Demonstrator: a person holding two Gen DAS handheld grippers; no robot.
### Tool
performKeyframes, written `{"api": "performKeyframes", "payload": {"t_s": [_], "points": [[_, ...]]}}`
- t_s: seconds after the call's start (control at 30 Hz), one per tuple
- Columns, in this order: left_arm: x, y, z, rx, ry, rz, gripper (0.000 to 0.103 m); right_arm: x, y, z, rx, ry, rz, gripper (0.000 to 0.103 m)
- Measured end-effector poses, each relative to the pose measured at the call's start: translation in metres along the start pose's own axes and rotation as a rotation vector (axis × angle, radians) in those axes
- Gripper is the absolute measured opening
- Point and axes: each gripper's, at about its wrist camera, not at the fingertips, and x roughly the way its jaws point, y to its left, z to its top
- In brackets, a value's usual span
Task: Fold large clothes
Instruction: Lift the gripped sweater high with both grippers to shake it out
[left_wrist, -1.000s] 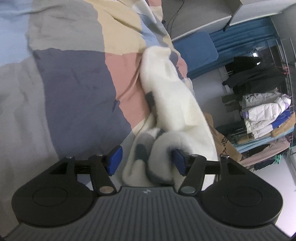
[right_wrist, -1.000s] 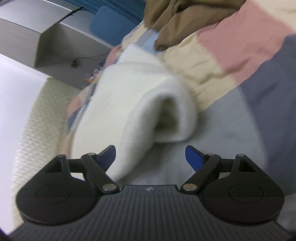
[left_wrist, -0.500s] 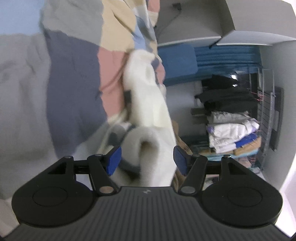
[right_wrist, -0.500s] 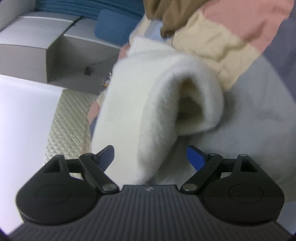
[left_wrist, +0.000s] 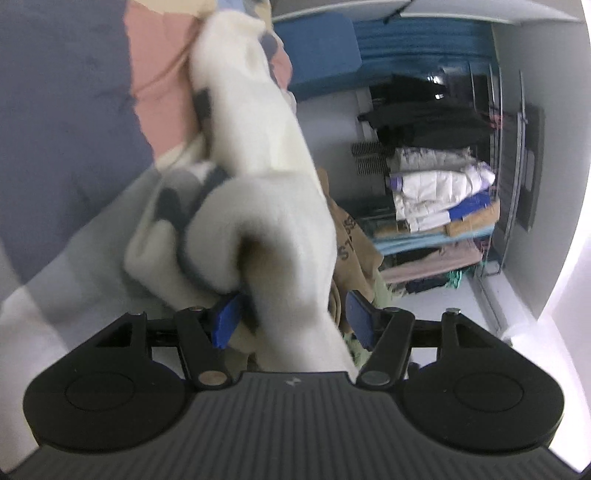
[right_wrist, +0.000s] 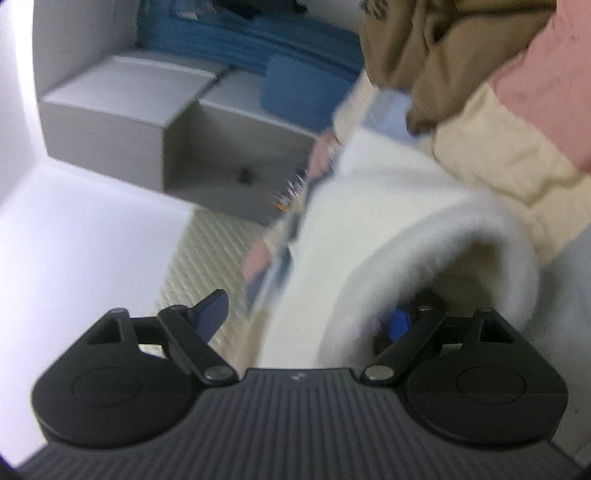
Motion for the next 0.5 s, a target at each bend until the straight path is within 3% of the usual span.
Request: {"api": "performKeyframes", "payload": {"t_s": [0.07, 0.2, 0.23, 0.33, 0.37, 0.43, 0.5], "points": [[0.009, 0.000, 0.003, 0.033, -0.026, 0.013, 0.066, -0.001, -0.001, 0.003, 0.005, -0.021, -0.020, 0.088], [0.015, 0.008, 0.015, 0.019, -0.087, 0.001, 0.065, 0.008, -0.023, 0.004, 0.042, 0.006, -0.181, 0.088], [0.014, 0.012, 0.017, 0.011, -0.099, 0.002, 0.061, 0.011, -0.029, 0.004, 0.052, 0.013, -0.218, 0.088], [0.011, 0.021, 0.026, -0.029, -0.134, 0.010, 0.035, 0.014, -0.043, 0.008, 0.062, 0.008, -0.271, 0.087], [0.011, 0.022, 0.027, -0.029, -0.141, 0.009, 0.025, 0.016, -0.044, 0.009, 0.050, 0.005, -0.279, 0.079], [0.006, 0.016, 0.030, 0.019, -0.173, 0.015, 0.017, 0.020, -0.041, 0.010, 0.006, 0.004, -0.301, 0.062], [-0.002, 0.004, 0.029, 0.076, -0.213, -0.013, 0.015, 0.019, -0.037, 0.009, -0.031, -0.007, -0.305, 0.032]]}}
